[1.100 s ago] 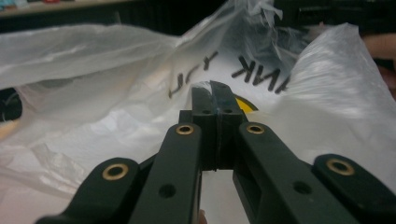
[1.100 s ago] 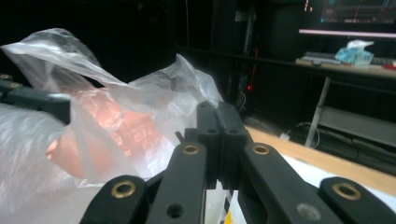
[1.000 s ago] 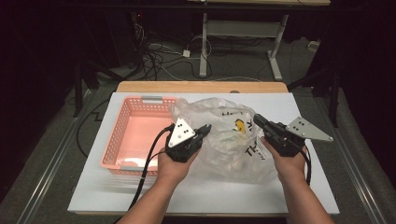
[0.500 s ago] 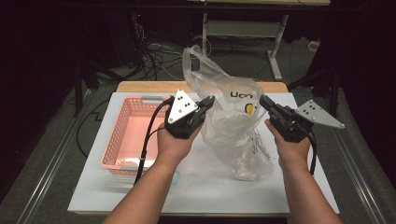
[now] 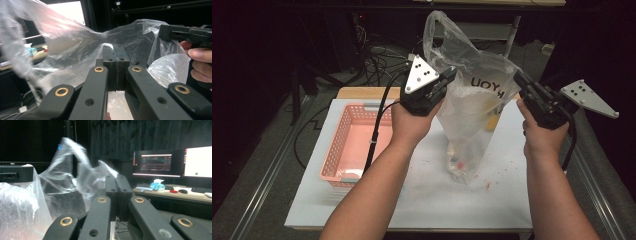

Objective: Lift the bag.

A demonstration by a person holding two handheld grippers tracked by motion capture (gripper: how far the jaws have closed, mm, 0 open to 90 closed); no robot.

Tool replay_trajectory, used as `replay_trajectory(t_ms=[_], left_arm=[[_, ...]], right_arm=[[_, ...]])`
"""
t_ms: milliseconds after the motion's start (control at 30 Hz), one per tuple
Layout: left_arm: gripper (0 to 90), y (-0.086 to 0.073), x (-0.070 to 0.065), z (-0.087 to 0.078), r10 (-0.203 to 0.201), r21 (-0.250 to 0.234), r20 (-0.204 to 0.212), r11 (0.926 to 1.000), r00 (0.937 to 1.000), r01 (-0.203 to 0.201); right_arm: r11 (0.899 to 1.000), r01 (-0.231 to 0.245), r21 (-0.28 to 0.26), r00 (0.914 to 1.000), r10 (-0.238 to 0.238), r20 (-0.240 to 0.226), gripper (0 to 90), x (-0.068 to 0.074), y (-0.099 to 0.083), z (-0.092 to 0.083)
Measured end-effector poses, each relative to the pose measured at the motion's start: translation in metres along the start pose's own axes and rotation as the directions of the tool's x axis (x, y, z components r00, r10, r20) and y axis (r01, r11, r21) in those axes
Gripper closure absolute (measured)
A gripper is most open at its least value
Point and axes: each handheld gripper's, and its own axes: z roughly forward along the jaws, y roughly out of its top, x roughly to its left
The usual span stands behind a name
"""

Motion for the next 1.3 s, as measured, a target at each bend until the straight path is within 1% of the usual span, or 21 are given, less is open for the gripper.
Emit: replay_trajectory(t_ms=[67, 133, 333, 367, 400, 433, 500, 567, 633, 667, 700, 767, 800, 867, 900, 1000, 1067, 1133, 1200, 1267, 1300], left_arm=[[88.1, -0.002, 0.000, 0.005, -0.002, 0.010, 0.002, 0.9999, 1.0000, 0.002], [88.1, -0.008, 0.001, 0.009, -0.009, 0.024, 0.004, 0.9997, 1.0000, 0.009], [87.7, -0.035, 0.007, 0.013, -0.056, 0.071, 0.001, 0.9959, 0.9984, 0.056], [85.9, -0.038, 0.007, 0.013, -0.055, 0.080, 0.001, 0.9953, 0.9985, 0.054], [82.4, -0.043, 0.007, 0.012, -0.056, 0.094, 0.003, 0.9940, 0.9984, 0.055], [77.1, -0.046, 0.007, 0.011, -0.062, 0.099, 0.003, 0.9932, 0.9981, 0.061], [69.9, -0.052, 0.006, 0.008, -0.057, 0.110, -0.003, 0.9923, 0.9984, 0.057], [59.7, -0.056, 0.004, 0.003, -0.046, 0.129, -0.008, 0.9905, 0.9989, 0.047], [48.0, -0.059, 0.002, -0.005, -0.027, 0.134, -0.023, 0.9905, 0.9994, 0.029], [42.6, -0.060, 0.002, -0.009, -0.039, 0.139, -0.004, 0.9895, 0.9992, 0.040], [40.2, -0.062, 0.001, -0.012, -0.054, 0.147, 0.009, 0.9877, 0.9985, 0.052], [33.3, -0.066, -0.002, -0.020, -0.054, 0.149, 0.005, 0.9874, 0.9985, 0.053], [31.7, -0.068, -0.003, -0.024, -0.063, 0.150, 0.013, 0.9869, 0.9980, 0.060], [28.4, -0.074, -0.004, -0.033, -0.099, 0.146, 0.024, 0.9848, 0.9948, 0.095], [25.3, -0.077, -0.005, -0.036, -0.120, 0.144, 0.026, 0.9829, 0.9925, 0.115], [16.9, -0.086, -0.013, -0.046, -0.136, 0.161, 0.044, 0.9787, 0.9898, 0.127], [15.3, -0.094, -0.017, -0.052, -0.157, 0.163, 0.059, 0.9758, 0.9858, 0.146], [12.1, -0.102, -0.020, -0.054, -0.164, 0.176, 0.063, 0.9728, 0.9845, 0.150], [7.8, -0.112, -0.023, -0.052, -0.167, 0.214, 0.061, 0.9653, 0.9841, 0.150], [2.9, -0.124, -0.024, -0.047, -0.192, 0.248, 0.062, 0.9534, 0.9794, 0.171], [0.3, -0.131, -0.024, -0.045, -0.206, 0.270, 0.064, 0.9454, 0.9764, 0.182]], right_arm=[[1.000, 0.001, 0.004, 0.9999, -0.001, 0.013, 90.0, -0.003, 0.001, -0.001], [1.000, 0.001, 0.014, 0.9996, -0.002, 0.027, 90.0, -0.006, -0.004, -0.001], [0.997, -0.014, 0.081, 0.9991, 0.011, 0.040, 90.0, -0.012, -0.033, -0.002], [0.996, -0.008, 0.094, 0.9990, 0.004, 0.044, 90.0, -0.013, -0.039, -0.002], [0.994, -0.019, 0.103, 0.9988, 0.014, 0.047, 90.0, -0.013, -0.042, -0.002], [0.993, -0.019, 0.115, 0.9987, 0.013, 0.050, 90.0, -0.015, -0.048, -0.002], [0.991, -0.021, 0.129, 0.9982, 0.013, 0.058, 90.0, -0.016, -0.054, -0.002], [0.989, -0.022, 0.145, 0.9979, 0.013, 0.064, 90.0, -0.019, -0.059, -0.002], [0.986, -0.021, 0.163, 0.9971, 0.009, 0.075, 90.0, -0.022, -0.063, -0.002], [0.986, -0.019, 0.168, 0.9969, 0.005, 0.079, 90.0, -0.023, -0.064, -0.002], [0.985, -0.021, 0.172, 0.9965, 0.007, 0.083, 90.0, -0.024, -0.065, -0.002], [0.983, -0.022, 0.182, 0.9957, 0.005, 0.092, 90.0, -0.027, -0.067, -0.003], [0.982, -0.026, 0.186, 0.9953, 0.008, 0.096, 90.0, -0.028, -0.068, -0.003], [0.981, -0.023, 0.191, 0.9950, 0.004, 0.100, 90.0, -0.030, -0.069, -0.003], [0.980, -0.028, 0.196, 0.9948, 0.009, 0.101, 90.0, -0.030, -0.070, -0.003], [0.979, -0.015, 0.204, 0.9949, -0.006, 0.101, 90.0, -0.032, -0.071, -0.005], [0.979, -0.016, 0.205, 0.9946, -0.005, 0.104, 90.0, -0.033, -0.072, -0.005], [0.978, -0.017, 0.210, 0.9945, -0.005, 0.104, 90.0, -0.034, -0.073, -0.006], [0.978, -0.016, 0.209, 0.9947, -0.006, 0.103, 90.0, -0.034, -0.073, -0.006], [0.977, -0.009, 0.212, 0.9952, -0.011, 0.098, 90.0, -0.032, -0.073, -0.006], [0.977, -0.011, 0.212, 0.9953, -0.010, 0.097, 90.0, -0.031, -0.072, -0.007]])
